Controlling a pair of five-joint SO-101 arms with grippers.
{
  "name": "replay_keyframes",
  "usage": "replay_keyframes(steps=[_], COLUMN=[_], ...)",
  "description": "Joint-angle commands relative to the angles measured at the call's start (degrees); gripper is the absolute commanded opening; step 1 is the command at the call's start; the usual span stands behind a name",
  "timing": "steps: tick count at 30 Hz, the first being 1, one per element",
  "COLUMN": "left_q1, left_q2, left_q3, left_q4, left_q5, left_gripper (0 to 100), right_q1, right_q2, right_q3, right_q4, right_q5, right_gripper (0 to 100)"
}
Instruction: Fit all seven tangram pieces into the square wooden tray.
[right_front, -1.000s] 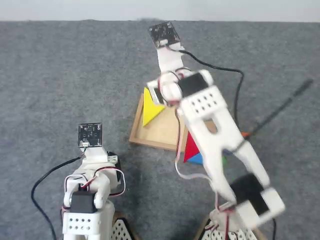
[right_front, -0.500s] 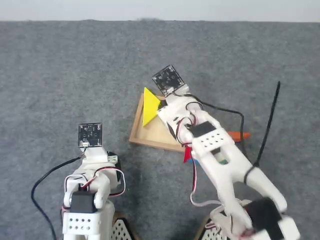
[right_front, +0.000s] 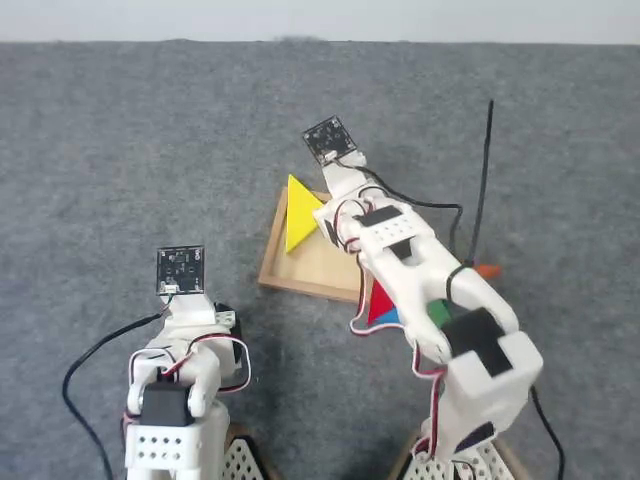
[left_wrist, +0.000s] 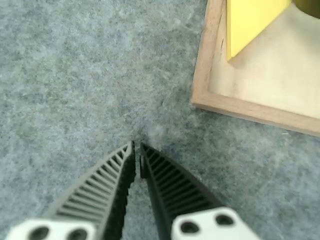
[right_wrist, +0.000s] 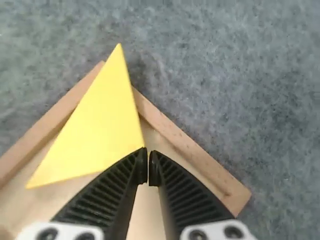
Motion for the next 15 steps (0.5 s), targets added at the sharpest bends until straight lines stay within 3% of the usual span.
replay_keyframes(steps=[1,15], left_q1=[-0.4,-0.4], left_q2=[-1.1,-1.1], left_q3=[-0.7,-0.7], left_q4=[0.3,0.3], left_q5=[-0.9,-0.9], left_gripper=[1,1], right_q1=[1.1,-5.7], right_q2=[0.2,-1.3], right_q3=[-4.3,-1.1], right_q4=[0.0,4.4], right_q5=[-1.1,-0.8], right_gripper=[0.9,0.9])
